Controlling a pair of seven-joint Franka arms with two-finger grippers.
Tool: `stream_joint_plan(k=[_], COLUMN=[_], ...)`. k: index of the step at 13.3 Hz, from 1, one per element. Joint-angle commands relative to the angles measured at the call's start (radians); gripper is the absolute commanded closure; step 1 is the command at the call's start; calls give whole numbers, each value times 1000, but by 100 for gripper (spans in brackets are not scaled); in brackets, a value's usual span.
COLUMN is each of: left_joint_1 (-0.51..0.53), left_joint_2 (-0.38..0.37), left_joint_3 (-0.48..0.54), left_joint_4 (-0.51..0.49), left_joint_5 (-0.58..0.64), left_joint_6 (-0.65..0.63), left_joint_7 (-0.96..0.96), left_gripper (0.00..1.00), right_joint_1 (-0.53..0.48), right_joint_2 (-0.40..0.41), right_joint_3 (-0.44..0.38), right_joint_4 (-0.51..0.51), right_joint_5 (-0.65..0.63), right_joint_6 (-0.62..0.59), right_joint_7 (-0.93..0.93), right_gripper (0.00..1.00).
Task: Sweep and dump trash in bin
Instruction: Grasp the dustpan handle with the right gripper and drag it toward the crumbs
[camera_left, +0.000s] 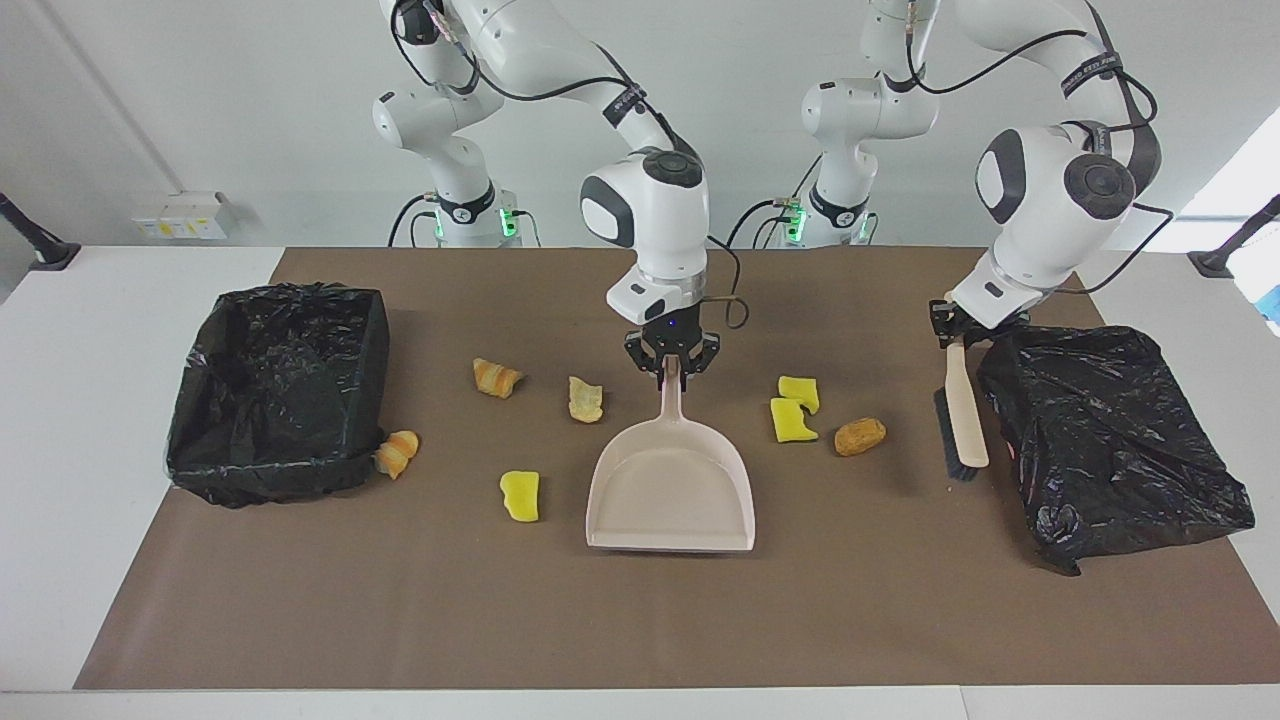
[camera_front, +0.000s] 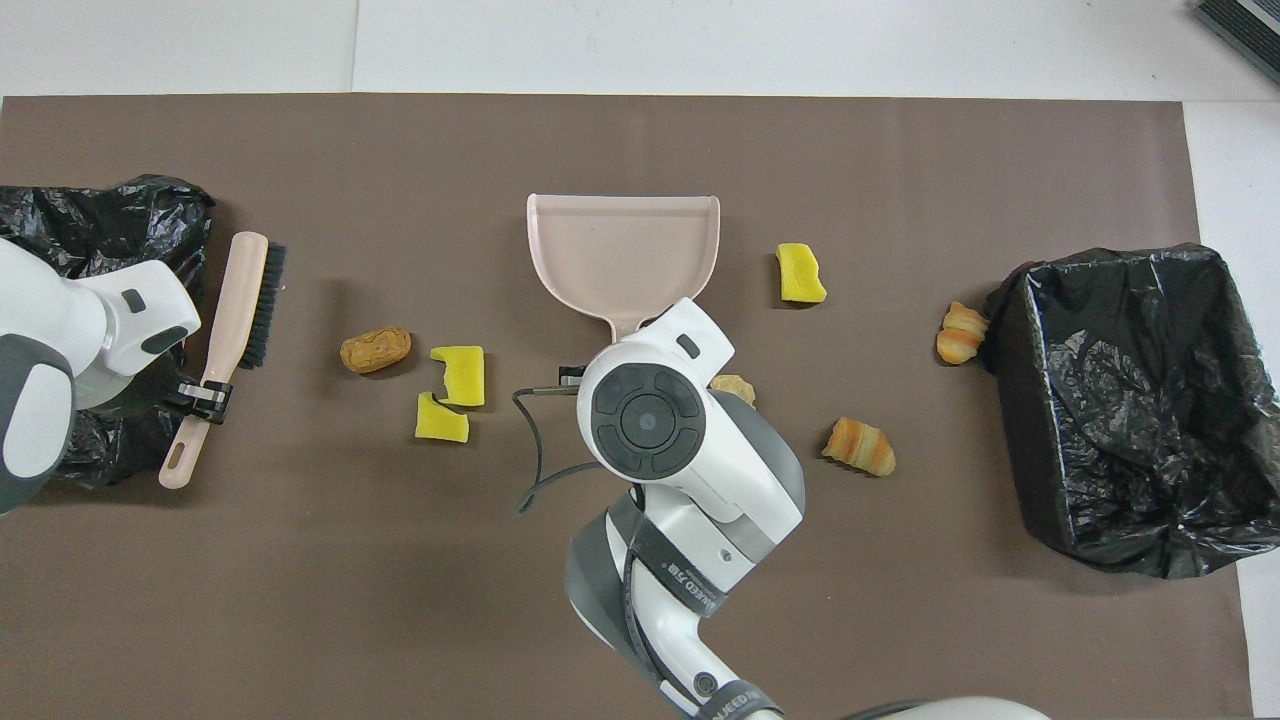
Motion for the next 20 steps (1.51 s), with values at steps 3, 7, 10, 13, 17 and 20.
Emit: stream_joint_plan(k=[3, 7, 10, 13, 17, 20], left_joint_1=[0, -40, -73, -115, -170, -254], left_joint_2=[4, 18, 18, 1, -27, -15], left_joint_3=[-11, -14, -14, -17, -17, -17], left_joint_4=[-32, -93, -145, -205, -256, -286], left_joint_5=[11, 5, 0, -3, -73, -101], left_joint_6=[41, 105, 137, 182, 187, 228], left_joint_7=[-101, -172, -222, -325, -417, -492], left_gripper=[100, 100, 100, 100, 100, 100], right_joint_1=[-25, -53, -114, -166, -169, -168], right_joint_2=[-56, -76, -85, -85, -97, -106], right_joint_3=[8, 3, 5, 6, 6, 6], right_joint_4=[-16, -27, -30, -52, -101, -131], right_joint_5=[34, 58, 58, 81, 117, 120], right_joint_6=[-160, -243, -295, -295, -242, -194], right_joint_7=[-357, -771, -1056, -1351, -1560, -1568], right_gripper=[100, 100, 100, 100, 100, 100])
